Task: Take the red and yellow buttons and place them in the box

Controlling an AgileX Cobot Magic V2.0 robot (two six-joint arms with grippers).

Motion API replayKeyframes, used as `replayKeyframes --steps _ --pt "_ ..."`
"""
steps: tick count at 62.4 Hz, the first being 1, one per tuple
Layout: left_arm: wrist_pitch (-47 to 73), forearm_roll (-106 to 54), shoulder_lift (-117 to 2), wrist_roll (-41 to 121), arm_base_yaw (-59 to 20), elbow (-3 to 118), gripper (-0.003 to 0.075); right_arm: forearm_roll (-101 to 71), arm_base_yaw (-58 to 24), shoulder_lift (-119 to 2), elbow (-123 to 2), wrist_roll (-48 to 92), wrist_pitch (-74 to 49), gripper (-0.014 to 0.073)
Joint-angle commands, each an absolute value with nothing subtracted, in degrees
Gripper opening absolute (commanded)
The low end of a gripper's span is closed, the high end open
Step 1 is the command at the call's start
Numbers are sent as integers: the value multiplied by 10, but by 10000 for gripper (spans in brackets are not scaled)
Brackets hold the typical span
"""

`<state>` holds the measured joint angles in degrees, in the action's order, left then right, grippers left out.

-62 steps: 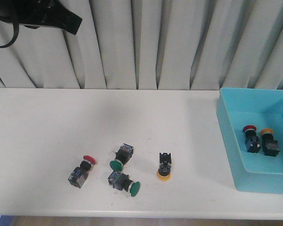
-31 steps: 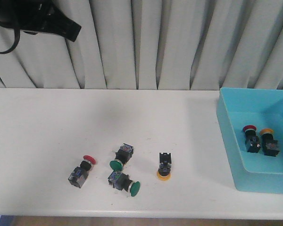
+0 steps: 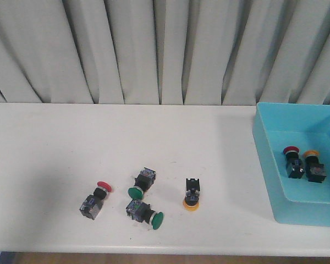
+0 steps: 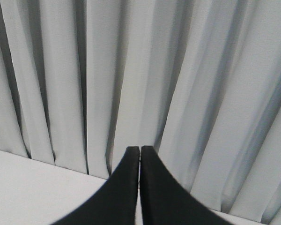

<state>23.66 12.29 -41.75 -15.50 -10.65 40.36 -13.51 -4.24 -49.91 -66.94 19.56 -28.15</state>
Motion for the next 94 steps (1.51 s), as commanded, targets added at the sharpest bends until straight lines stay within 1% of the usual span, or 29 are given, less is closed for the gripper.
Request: replayKeyframes --steps 1,9,20,31,38,48,58,94 --pt "138 116 -353 -172 -72 317 -6 -140 -42 -496 -687 196 -241 -7" --pt "46 110 -277 -173 -43 178 -6 -140 -42 -496 -687 197 -242 -7" --pt "-79 88 -193 -176 -36 31 -6 -140 -42 -496 -687 197 -242 -7" --pt "-88 89 -107 -176 -4 -36 -6 -140 -42 -496 -687 197 -241 -7" --pt "-71 111 -51 -175 12 -43 -6 -140 -42 -496 -687 196 -241 -7" --pt "-34 137 17 -172 12 -43 -6 -140 -42 -496 -687 196 -241 -7" --pt "-14 132 15 -172 12 -44 -6 -140 -42 -496 -687 196 -241 -7" --pt "-14 131 16 -159 -5 -44 -6 -140 -42 -496 -687 196 -239 -7"
